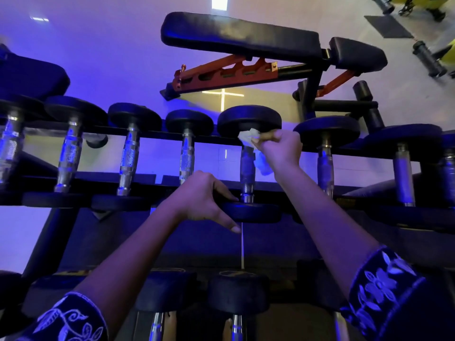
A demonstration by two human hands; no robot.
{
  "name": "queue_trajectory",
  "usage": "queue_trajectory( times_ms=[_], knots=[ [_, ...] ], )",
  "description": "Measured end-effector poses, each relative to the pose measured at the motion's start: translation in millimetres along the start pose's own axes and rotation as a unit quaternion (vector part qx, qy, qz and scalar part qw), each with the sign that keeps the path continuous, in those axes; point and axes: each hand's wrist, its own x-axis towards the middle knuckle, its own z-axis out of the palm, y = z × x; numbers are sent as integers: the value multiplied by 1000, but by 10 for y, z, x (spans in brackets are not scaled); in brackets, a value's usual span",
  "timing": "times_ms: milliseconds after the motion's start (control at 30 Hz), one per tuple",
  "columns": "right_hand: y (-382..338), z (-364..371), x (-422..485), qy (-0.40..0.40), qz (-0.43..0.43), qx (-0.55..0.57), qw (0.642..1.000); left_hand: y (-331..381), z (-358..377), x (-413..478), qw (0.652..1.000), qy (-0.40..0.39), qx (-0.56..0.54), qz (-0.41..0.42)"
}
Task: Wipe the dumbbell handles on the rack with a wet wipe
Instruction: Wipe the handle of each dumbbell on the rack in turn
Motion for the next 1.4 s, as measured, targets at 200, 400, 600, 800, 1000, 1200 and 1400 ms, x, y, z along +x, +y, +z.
queue_trajectory(
  times_ms=[200, 400, 600, 800, 1000, 1200, 1400],
  knots=[
    [392, -173, -543, -108, 116, 37, 987, -9, -22, -4, 1000, -14, -7, 7],
    [34, -270, -160, -249, 107, 133, 953, -13, -7, -4, 1000, -3, 3, 9],
    [374, -136, -236, -304, 229, 251, 890, -26, -8, 5, 1000, -3, 4, 11],
    [158, -47, 43, -323, 256, 426, 805, -27, -9, 12, 1000, -10, -2, 13],
    [360, -111, -157, -425, 249, 226, 841, -33, -8, 10, 1000, -1, 13, 20],
    [196, -61, 194, -370, 218, 210, 878, -37, -3, 3, 999, -4, 10, 30],
    [303, -214, -299, -397, 193, 122, 889, -51, -17, 2, 1000, -5, 7, 26]
  ],
)
